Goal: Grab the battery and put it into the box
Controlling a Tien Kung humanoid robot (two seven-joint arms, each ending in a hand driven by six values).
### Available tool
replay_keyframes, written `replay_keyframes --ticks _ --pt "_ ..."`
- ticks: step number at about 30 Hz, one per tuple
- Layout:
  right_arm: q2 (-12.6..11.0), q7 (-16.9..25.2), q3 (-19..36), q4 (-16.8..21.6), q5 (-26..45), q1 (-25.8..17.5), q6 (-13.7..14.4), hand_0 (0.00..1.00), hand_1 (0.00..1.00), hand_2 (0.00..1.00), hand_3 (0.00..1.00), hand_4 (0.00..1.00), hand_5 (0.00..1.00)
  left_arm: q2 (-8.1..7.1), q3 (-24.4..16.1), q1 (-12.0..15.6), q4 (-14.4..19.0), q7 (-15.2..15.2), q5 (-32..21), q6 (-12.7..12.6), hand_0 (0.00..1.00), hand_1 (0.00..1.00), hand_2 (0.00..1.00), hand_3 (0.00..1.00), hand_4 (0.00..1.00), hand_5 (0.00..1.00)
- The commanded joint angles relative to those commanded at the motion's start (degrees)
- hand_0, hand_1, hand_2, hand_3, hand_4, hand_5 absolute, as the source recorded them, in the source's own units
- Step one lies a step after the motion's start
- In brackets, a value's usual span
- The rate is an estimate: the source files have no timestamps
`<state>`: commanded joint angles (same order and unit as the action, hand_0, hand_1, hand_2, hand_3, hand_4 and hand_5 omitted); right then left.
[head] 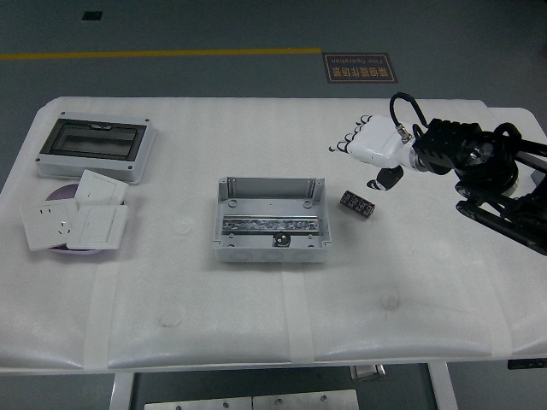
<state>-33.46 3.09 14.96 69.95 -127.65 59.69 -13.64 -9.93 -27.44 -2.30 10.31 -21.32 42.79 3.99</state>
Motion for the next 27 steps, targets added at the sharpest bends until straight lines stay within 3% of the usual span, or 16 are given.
replay_keyframes --ticks 27 --pt "2.19 1.23 1.57 -4.55 -1.13 -6.43 -1.44 0.963 0.832 0.944 0.998 0.782 0.216 0.00 1.06 -0.54 0.00 0.24 -0.48 0.01 0.680 0.677 0.581 0.640 0.629 0.320"
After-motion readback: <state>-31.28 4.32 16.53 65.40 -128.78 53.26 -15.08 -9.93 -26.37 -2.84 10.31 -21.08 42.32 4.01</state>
